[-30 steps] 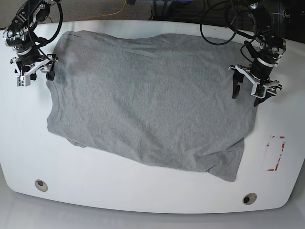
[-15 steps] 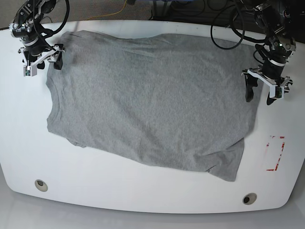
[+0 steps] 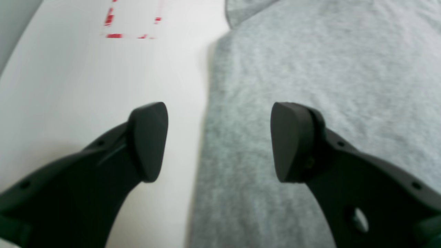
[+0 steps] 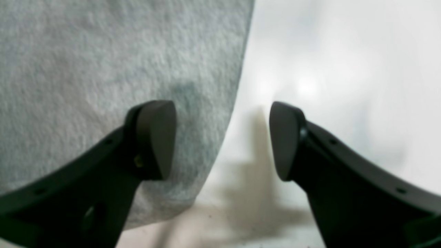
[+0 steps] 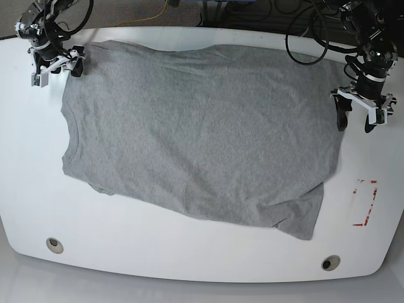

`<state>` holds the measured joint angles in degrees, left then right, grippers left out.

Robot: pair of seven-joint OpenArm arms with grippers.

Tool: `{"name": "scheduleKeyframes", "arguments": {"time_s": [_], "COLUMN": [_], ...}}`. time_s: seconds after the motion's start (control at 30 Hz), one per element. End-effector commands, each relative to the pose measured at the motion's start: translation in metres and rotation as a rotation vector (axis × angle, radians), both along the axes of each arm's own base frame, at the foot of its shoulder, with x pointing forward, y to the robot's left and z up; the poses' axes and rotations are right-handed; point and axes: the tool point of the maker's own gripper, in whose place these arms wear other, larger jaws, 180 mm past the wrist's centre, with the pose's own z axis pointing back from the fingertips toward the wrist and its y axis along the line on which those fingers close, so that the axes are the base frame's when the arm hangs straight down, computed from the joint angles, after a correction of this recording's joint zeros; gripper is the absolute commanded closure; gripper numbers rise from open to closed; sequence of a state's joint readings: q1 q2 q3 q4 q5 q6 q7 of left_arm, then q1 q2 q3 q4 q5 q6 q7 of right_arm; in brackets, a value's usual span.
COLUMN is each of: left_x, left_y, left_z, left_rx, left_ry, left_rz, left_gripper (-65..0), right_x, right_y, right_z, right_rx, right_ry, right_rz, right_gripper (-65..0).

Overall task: Layout the t-shirt on the table in an organized manner, then fold the t-shirt properly
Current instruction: 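Hold the shirt corner with the right gripper while the left hovers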

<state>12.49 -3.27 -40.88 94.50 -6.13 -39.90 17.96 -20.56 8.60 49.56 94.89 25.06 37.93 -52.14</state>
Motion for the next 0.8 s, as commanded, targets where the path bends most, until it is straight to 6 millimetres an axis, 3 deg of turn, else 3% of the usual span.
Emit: {"name": "scheduleKeyframes", "arguments": {"time_s": [0.0, 0.3, 0.43, 0.77], "left_x": [0.002, 0.000, 0.000, 0.000], "left_y": [0.000, 0.001, 0.001, 0.001], "left_z": [0.011, 0.011, 0.011, 0.010], "left_rx": [0.004, 0.004, 0.005, 0.006], "left_ry": [-0.042, -0.041, -0.040, -0.038], "left_rz": [-0.012, -0.009, -0.009, -0.010], "left_gripper": [-44.0, -44.0, -44.0, -44.0], "right_x": [0.008, -0.006, -0.021, -0.026], "right_y": [-0.004, 0.010, 0.016, 0.026], "right_z": [0.011, 0.000, -0.007, -0.013], "right_rx": [-0.018, 0.017, 0.028, 0.054], "right_ry": [-0.043, -0.011, 0.027, 0.036], "right_rz": [0.014, 0.019, 0.026, 0.022], "right_gripper": [-41.3, -41.3, -41.3, -41.1]}}
